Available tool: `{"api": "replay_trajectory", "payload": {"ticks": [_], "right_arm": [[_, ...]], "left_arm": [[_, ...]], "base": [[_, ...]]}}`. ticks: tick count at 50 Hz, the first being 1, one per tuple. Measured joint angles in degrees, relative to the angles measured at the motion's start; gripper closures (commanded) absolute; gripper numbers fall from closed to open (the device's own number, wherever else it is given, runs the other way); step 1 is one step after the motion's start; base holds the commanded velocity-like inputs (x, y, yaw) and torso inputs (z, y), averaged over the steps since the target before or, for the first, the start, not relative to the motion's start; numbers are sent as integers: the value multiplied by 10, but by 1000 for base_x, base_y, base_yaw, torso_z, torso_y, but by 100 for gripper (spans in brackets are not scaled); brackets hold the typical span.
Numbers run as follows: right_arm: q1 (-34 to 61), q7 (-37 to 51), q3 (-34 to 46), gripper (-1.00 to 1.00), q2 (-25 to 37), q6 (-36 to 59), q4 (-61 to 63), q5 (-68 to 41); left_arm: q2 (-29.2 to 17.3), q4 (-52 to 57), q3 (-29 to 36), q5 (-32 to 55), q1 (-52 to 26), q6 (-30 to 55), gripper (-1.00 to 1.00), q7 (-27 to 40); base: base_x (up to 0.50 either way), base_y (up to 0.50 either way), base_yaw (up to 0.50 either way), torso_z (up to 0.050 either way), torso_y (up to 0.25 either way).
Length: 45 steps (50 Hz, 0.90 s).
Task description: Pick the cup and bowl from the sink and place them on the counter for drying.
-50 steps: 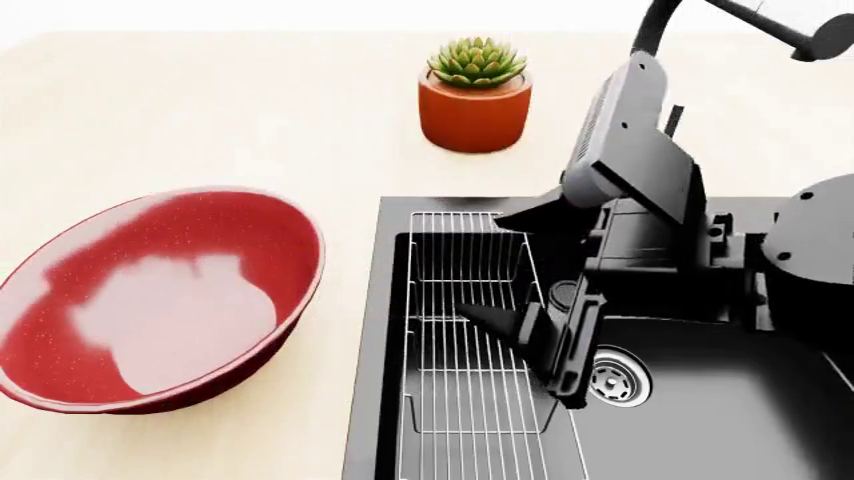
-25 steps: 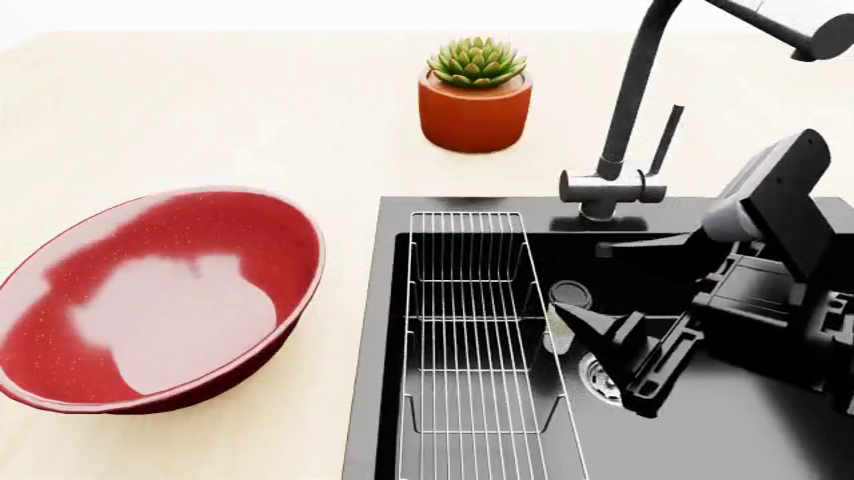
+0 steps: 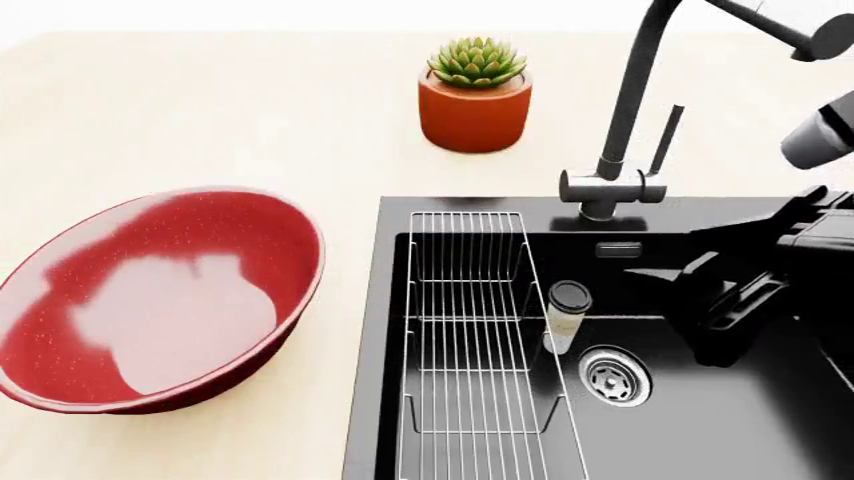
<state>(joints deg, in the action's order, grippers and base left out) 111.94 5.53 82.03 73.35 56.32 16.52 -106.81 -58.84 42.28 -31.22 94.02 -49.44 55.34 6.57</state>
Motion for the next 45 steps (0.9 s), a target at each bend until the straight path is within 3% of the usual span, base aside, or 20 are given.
{"api": "replay_trajectory", "payload": {"ticks": [11,21,45], "right_arm": [[65,29,-7,-100,-29,109,-61,-62],[92,30,-14,-100,-52,153,-94,-74],[6,22,-1,-100,-69,81,-84,-41]], "left_arm": [[-2,0,7,2,-5,-4,-100,3],[-2,2,6,1,-3,-5,-100,1],[-1,4,3,-3,1,-8,-100,-4]], "base": [[0,0,0,0,0],[0,0,0,0,0],[0,0,0,0,0]]}}
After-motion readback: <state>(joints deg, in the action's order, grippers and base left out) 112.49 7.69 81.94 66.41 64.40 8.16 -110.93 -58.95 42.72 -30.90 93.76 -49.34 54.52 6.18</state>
